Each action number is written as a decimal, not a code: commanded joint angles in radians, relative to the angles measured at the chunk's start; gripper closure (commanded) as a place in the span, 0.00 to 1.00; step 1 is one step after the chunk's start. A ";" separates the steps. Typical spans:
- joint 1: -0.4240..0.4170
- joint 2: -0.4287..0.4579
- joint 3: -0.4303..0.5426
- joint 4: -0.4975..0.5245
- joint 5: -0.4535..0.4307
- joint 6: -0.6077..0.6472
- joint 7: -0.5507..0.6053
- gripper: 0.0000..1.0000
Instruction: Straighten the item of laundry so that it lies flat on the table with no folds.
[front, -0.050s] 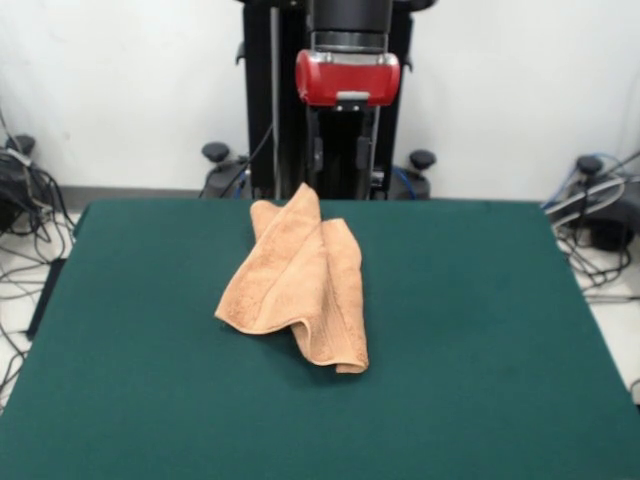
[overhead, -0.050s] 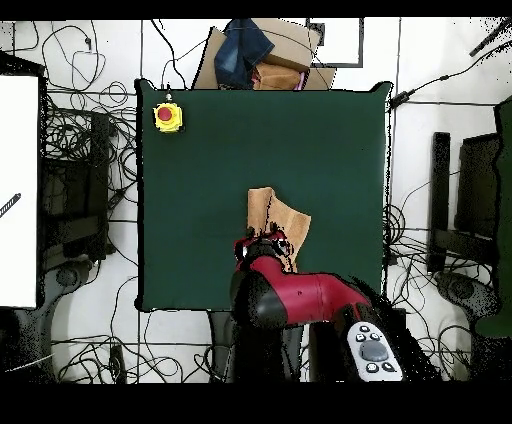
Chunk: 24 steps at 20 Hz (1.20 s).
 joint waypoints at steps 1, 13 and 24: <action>-0.007 0.049 0.032 -0.070 0.021 -0.010 0.160 0.00; 0.000 0.114 0.030 -0.134 0.023 -0.041 0.159 0.00; -0.040 0.198 0.088 -0.221 -0.012 -0.030 0.131 0.00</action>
